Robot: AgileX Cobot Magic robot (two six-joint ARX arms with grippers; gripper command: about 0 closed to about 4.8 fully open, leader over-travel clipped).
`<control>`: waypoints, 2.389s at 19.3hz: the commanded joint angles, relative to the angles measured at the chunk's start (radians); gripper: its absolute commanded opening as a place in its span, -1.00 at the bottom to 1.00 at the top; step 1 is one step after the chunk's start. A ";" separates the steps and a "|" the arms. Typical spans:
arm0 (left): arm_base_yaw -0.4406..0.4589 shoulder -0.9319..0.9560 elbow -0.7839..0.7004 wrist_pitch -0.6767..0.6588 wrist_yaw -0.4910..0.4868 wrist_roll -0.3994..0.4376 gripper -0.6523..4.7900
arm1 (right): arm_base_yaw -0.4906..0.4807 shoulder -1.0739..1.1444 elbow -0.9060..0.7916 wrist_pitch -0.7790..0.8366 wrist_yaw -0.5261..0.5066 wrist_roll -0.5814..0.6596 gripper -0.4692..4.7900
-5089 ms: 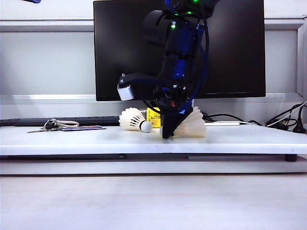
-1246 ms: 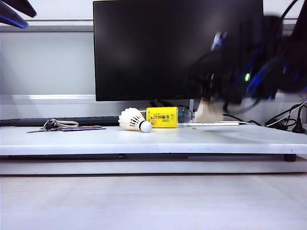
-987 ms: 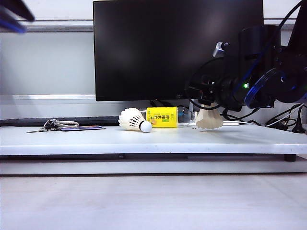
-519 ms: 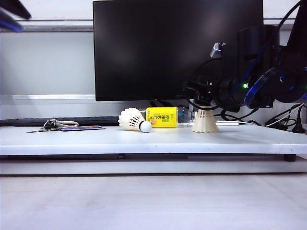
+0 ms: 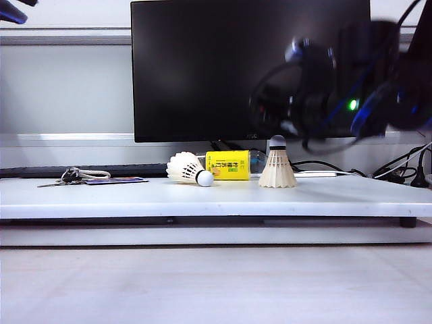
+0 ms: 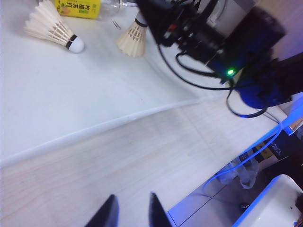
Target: Stack the badminton balls on the table vertically.
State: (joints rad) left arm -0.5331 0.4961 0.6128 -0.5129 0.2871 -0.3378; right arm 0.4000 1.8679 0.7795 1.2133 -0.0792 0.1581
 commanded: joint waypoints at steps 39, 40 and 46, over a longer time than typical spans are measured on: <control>0.000 0.000 0.002 0.004 -0.063 0.106 -0.41 | 0.125 0.085 0.498 -1.049 -0.138 -0.290 0.33; 0.000 0.000 0.002 0.004 -0.063 0.106 -0.41 | 0.125 0.085 0.498 -1.049 -0.135 -0.290 0.30; 0.000 0.000 0.002 0.005 -0.063 0.106 -0.41 | 0.130 0.085 0.498 -1.052 -0.125 -0.321 0.17</control>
State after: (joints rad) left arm -0.5331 0.4957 0.6132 -0.5179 0.2234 -0.2367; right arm 0.5255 1.9572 1.2747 0.1505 -0.2096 -0.1425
